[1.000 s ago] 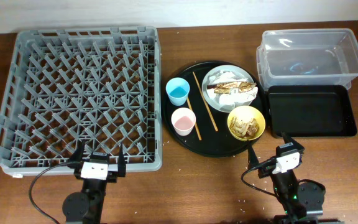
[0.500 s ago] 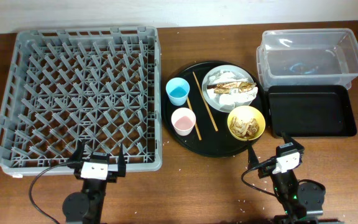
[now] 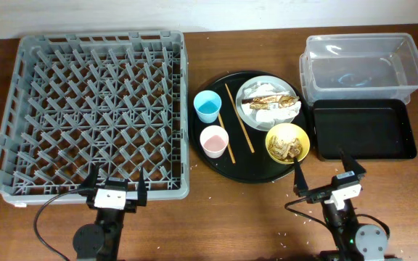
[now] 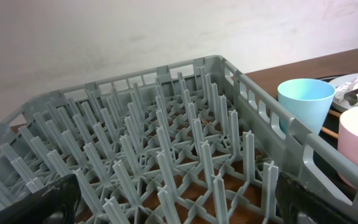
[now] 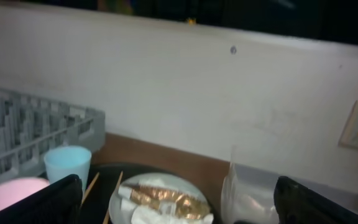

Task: Sort waste into correct bins and load items into the dishwasher rack
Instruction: 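Grasp the paper napkin on the white plate with the right gripper and lift it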

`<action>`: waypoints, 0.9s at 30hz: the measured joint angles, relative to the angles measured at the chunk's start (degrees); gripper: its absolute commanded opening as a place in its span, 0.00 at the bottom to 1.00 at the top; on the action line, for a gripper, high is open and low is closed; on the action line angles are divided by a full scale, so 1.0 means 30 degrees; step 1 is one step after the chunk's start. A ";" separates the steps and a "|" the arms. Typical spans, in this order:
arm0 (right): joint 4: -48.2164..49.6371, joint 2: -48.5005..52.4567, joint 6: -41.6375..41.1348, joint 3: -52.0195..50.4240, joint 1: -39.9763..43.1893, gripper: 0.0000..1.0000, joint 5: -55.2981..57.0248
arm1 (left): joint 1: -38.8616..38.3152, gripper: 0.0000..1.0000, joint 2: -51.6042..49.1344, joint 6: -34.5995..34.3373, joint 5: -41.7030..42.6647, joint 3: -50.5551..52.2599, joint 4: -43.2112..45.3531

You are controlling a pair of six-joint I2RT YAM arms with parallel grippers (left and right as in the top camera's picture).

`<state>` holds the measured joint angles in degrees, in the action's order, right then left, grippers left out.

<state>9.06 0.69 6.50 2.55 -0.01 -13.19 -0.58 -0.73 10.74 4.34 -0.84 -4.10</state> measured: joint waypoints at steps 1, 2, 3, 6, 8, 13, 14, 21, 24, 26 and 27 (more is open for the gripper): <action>0.0007 0.0000 -0.0007 0.0787 0.0000 0.99 -0.0007 | -0.0007 1.00 0.0000 0.0000 0.0000 0.0000 0.0000; 0.0000 0.0051 0.0000 0.1392 0.0000 0.98 -0.0007 | 0.0000 1.00 0.0000 0.0000 0.0000 0.0000 0.0007; -0.0444 0.0882 0.0051 0.2550 0.0000 0.98 -0.0036 | 0.0000 0.99 0.0000 0.0000 0.0000 0.0000 0.0007; -0.1829 0.5333 0.0058 0.6105 0.0015 0.99 -0.0962 | 0.0000 1.00 0.0029 0.0000 0.0000 0.0007 -0.0007; -0.4044 0.9391 0.0058 0.9879 0.0029 0.98 -0.2011 | 0.0000 1.00 0.0051 0.0007 0.0007 0.0015 0.0022; -1.5249 1.9343 0.0044 2.1515 0.0029 0.99 -0.3286 | 0.0000 1.00 0.0000 0.0007 -0.0007 0.0015 0.0007; -1.6167 2.0618 0.0058 2.3008 0.0029 0.98 -0.3308 | 0.0000 1.00 0.0007 0.0007 0.0000 0.0015 0.0007; -2.1988 3.0753 0.0036 3.0957 -0.0838 0.99 -0.3446 | 0.0000 1.00 0.0044 0.0007 0.0000 0.0015 0.0015; -2.0087 3.4534 -0.0306 3.1161 -0.1217 0.91 -0.4772 | 0.0000 1.00 0.0029 0.0007 0.0000 0.0015 0.0007; -1.9482 3.7936 -0.2280 3.1248 -0.1916 0.91 -0.2565 | 0.0000 1.00 0.0036 0.0007 0.0000 0.0015 0.0007; -1.9343 3.8767 -0.3067 3.1248 -0.2273 0.92 -0.1435 | 0.0000 1.00 0.0036 0.0007 -0.0007 0.0015 0.0007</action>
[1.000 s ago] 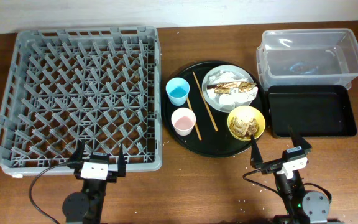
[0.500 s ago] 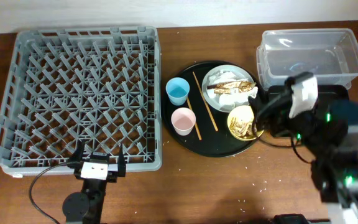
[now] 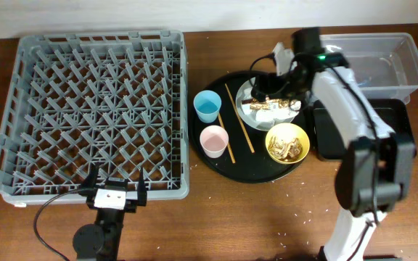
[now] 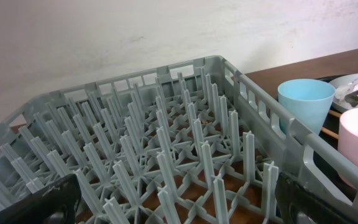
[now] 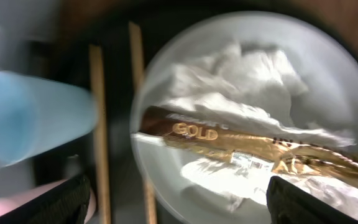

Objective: Sort waste into correct bins and load items into the dishwasher rack

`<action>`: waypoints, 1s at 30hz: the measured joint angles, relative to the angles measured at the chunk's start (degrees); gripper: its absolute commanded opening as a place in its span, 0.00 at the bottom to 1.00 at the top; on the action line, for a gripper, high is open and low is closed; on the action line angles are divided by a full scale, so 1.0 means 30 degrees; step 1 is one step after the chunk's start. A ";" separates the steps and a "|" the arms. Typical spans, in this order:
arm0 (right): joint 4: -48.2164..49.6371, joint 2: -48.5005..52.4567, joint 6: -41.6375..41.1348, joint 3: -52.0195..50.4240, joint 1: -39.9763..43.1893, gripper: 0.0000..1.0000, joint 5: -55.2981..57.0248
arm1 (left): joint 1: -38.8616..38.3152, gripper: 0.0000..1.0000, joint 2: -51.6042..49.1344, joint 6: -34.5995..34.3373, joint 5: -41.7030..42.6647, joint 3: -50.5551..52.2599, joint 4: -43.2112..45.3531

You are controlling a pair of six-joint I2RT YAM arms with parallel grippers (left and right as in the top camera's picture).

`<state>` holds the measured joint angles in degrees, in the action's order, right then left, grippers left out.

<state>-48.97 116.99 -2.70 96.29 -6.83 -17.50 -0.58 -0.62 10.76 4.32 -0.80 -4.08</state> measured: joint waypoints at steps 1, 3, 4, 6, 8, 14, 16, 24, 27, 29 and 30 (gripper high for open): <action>0.0452 0.1071 -0.0903 0.0000 -0.0823 0.92 0.1938 | 0.0000 1.00 0.0000 0.0000 0.0000 0.0000 0.0000; 0.1333 0.2033 -0.1392 0.0000 -0.1705 0.92 0.3978 | 0.0000 1.00 0.0000 0.0000 0.0000 0.0000 0.0000; 0.1457 0.2382 -0.1501 0.0000 -0.1865 0.92 0.4575 | 0.0000 1.00 0.0000 0.0000 0.0007 0.0000 0.0000; 0.1486 0.3279 -0.1625 0.0000 -0.1880 0.75 0.5421 | 0.0000 1.00 0.0000 0.0000 0.0007 0.0000 0.0000; 0.1508 0.3344 -0.2149 0.0000 -0.1880 0.37 0.5697 | 0.0000 1.00 0.0000 0.0000 0.0000 0.0000 0.0000; 0.0656 0.3322 -0.3184 0.0029 -0.1865 0.04 0.5748 | 0.0000 1.00 0.0000 0.0000 0.0007 0.0000 0.0000; -0.1071 0.2958 -0.3191 0.0430 -0.1865 0.04 0.5581 | 0.0000 1.00 -0.0007 0.0000 0.0007 0.0000 0.0000; -0.3016 -0.2463 -0.3898 0.3118 -0.0714 0.04 0.4634 | 0.0000 1.00 0.0000 0.0000 0.0007 0.0000 0.0000; 0.1814 -0.2812 -0.4590 0.3759 0.2324 0.04 0.7854 | 0.0000 1.00 0.0015 0.0000 0.0007 0.0000 0.0007; 0.3687 -0.2324 -0.4612 0.3803 0.3184 0.15 0.8670 | 0.0000 1.00 -0.0015 0.0000 0.0007 0.0000 0.0000; 0.4430 -0.1421 -0.4619 0.3854 0.3577 0.75 0.9194 | 0.0000 1.00 0.0000 0.0000 0.0007 0.0000 0.0000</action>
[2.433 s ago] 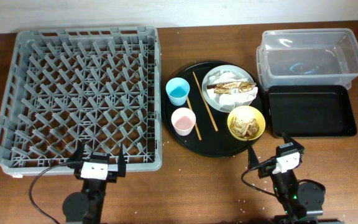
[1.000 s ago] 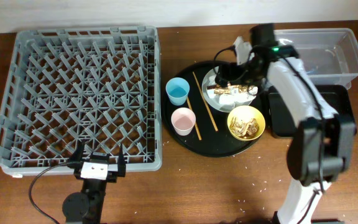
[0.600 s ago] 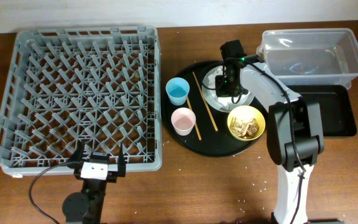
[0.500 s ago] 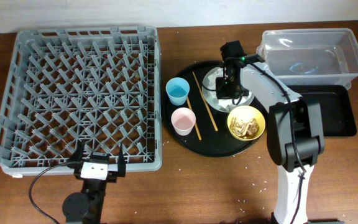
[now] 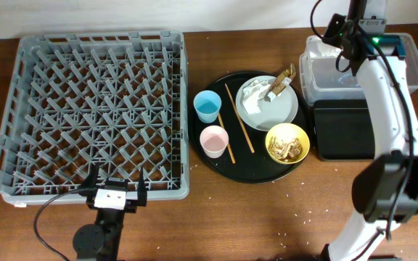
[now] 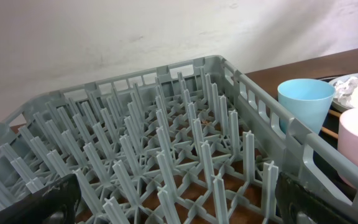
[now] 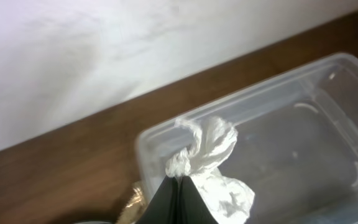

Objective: Sort waste into correct bins and load items into the dishwasher rack

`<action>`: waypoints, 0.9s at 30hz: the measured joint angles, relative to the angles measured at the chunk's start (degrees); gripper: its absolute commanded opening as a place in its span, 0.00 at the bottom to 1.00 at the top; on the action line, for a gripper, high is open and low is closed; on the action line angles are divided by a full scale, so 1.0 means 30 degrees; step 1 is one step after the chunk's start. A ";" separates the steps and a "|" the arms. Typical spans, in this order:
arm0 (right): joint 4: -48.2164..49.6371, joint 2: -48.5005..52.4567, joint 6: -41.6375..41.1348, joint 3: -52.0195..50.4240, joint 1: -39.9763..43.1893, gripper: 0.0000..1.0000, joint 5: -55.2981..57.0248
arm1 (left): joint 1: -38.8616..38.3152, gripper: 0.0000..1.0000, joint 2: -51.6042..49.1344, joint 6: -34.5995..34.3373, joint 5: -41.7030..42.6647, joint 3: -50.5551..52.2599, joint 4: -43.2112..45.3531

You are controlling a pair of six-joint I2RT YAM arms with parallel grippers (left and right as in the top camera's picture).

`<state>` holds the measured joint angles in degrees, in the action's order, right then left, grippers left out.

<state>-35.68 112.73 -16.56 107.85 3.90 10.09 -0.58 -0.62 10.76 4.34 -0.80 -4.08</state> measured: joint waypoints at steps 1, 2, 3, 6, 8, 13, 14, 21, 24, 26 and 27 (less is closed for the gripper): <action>0.0131 0.0933 0.0015 -0.0007 0.0160 0.82 0.0291 | 0.0000 1.00 0.0000 0.0000 0.0000 0.0007 0.0000; 0.0109 0.1865 -0.0080 -0.0007 0.0233 0.79 0.0415 | 0.0000 1.00 -0.0007 -0.0007 0.0000 0.0000 0.0000; -0.0087 0.2565 -0.0080 -0.0036 0.0233 0.73 0.0204 | 0.0000 1.00 -0.0007 -0.0007 0.0000 0.0007 0.0000; -0.0962 0.2098 -0.0066 -0.0102 -0.0102 0.77 -0.2630 | 0.0000 1.00 0.0000 -0.0007 0.0000 0.0000 0.0000; -0.2273 0.0874 -0.0765 -0.0036 -0.2353 0.73 -0.2572 | 0.0000 1.00 0.0000 0.0000 0.0000 0.0000 0.0000; -0.4962 0.2463 -0.4940 -0.0022 -0.5056 0.70 -0.1144 | 0.0000 1.00 -0.0007 0.0000 0.0000 0.0000 0.0007; -0.5064 0.3264 -0.5362 -0.0029 -0.5056 0.70 -0.1071 | 0.0000 1.00 0.0000 0.0000 0.0000 0.0000 0.0000; -0.5180 0.7053 -0.5610 -0.0073 -0.5071 0.04 -0.0641 | 0.0000 1.00 -0.0007 0.0000 -0.0007 0.0000 0.0000; -0.6630 0.6907 -0.4830 0.0015 -0.5071 0.04 -0.0648 | 0.0000 1.00 -0.0007 0.0000 0.0000 0.0000 0.0000; -0.7752 0.6025 -0.4226 0.0102 -0.5071 0.04 -0.0816 | 0.0000 1.00 -0.0007 0.0000 0.0000 0.0000 0.0000; -0.8262 0.4619 -0.3585 0.0313 -0.5071 0.04 -0.0984 | 0.0000 1.00 -0.0007 0.0000 0.0000 0.0000 0.0000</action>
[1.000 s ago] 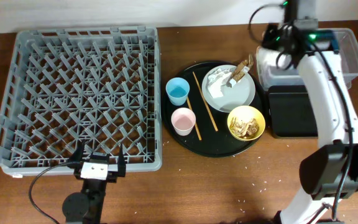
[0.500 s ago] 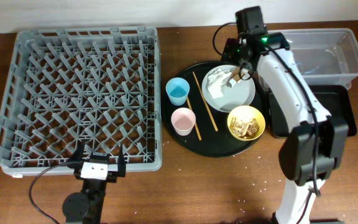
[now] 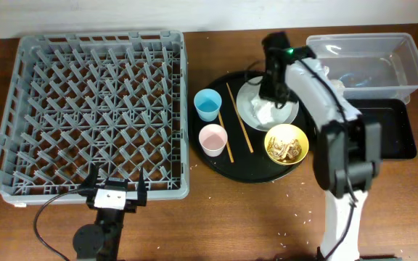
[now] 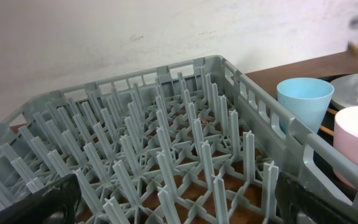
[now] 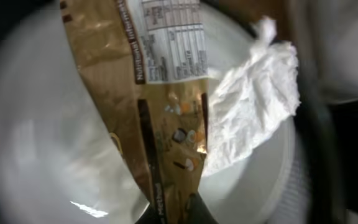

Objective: Sort waste into correct bins and load items into the dishwasher rack

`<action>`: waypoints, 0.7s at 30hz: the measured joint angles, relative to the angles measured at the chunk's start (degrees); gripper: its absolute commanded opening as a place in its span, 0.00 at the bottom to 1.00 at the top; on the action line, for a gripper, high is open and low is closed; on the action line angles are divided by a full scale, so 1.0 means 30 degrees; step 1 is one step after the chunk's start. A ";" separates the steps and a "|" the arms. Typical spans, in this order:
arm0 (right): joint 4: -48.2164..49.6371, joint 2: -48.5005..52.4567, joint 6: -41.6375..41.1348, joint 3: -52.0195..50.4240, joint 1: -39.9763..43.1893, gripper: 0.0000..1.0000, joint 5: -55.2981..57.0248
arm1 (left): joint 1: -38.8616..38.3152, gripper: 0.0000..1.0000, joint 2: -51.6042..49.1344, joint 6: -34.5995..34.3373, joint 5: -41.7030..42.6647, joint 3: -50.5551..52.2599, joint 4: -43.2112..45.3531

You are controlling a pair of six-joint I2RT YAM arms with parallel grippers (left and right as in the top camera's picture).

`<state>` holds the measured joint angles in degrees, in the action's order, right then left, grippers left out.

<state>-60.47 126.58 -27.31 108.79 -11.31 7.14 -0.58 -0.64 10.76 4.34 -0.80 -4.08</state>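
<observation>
My right gripper (image 3: 270, 98) is down over the white plate (image 3: 290, 114) on the round black tray, and it is shut on a gold snack wrapper (image 5: 160, 112). A crumpled white napkin (image 5: 253, 106) lies on the plate next to the wrapper. The yellow bowl (image 3: 287, 143) with food scraps, the blue cup (image 3: 207, 105), the pink cup (image 3: 213, 139) and two chopsticks (image 3: 232, 122) share that tray. The grey dishwasher rack (image 3: 93, 109) fills the left side. My left gripper (image 4: 179, 205) rests open at its near edge.
A clear plastic bin (image 3: 365, 61) stands at the back right, with a flat black tray (image 3: 394, 134) in front of it. The right arm stretches across from the front right over both. Crumbs dot the wooden table (image 3: 252, 217).
My right gripper was over the clear bin, shut on a white napkin. It is now back over the white plate and shut on the gold wrapper. The left arm has not moved.
Both grippers rested open at the table's front edge. Then the right one hung open over the plate with the wrapper and napkins. After that it held a napkin above the clear bin. Now it grips the gold wrapper at the plate.
</observation>
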 measured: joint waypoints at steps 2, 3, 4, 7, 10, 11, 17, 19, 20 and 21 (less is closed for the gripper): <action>-0.0044 -0.2346 0.0605 0.0583 0.0007 0.04 -0.0146 | 0.0000 1.00 0.0007 0.0000 0.0000 0.0000 0.0000; -0.0102 -0.4000 0.0765 0.0634 0.0131 0.04 -0.0197 | 0.0000 1.00 0.0000 0.0000 0.0000 0.0000 0.0000; -0.0058 -0.5697 0.0903 0.0940 0.0503 0.04 -0.0248 | 0.0000 1.00 0.0000 0.0000 0.0000 0.0000 0.0000; 0.1086 -0.6353 0.1107 0.1086 0.4211 0.04 -0.0255 | 0.0000 1.00 0.0000 0.0000 0.0000 0.0000 0.0000; 0.3679 -0.4677 0.1107 0.1042 0.6994 0.04 -0.0175 | 0.0000 1.00 0.0007 0.0000 -0.0007 0.0000 0.0000; 0.4466 -0.3490 0.1122 0.1042 0.7541 0.26 -0.0175 | 0.0000 1.00 0.0000 0.0000 -0.0007 0.0000 0.0000; 0.3577 -0.1144 0.1472 0.0962 0.7832 0.98 -0.1144 | 0.0000 1.00 0.0000 0.0000 0.0000 0.0000 0.0000; 0.1654 -0.2273 0.2113 0.1035 0.7759 0.98 -0.2703 | 0.0000 1.00 0.0007 0.0000 -0.0007 0.0000 0.0007; 0.1217 -0.3555 0.2324 0.1086 0.7679 0.99 -0.3599 | 0.0000 1.00 0.0007 0.0000 0.0000 0.0000 0.0000; 0.0117 -0.4714 0.2696 0.1260 0.7482 0.98 -0.4248 | 0.0000 1.00 0.0007 -0.0007 0.0000 0.0000 0.0007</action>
<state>-60.12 112.44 -19.22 112.57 11.14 -5.61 -0.58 -0.62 10.74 4.34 -0.80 -4.05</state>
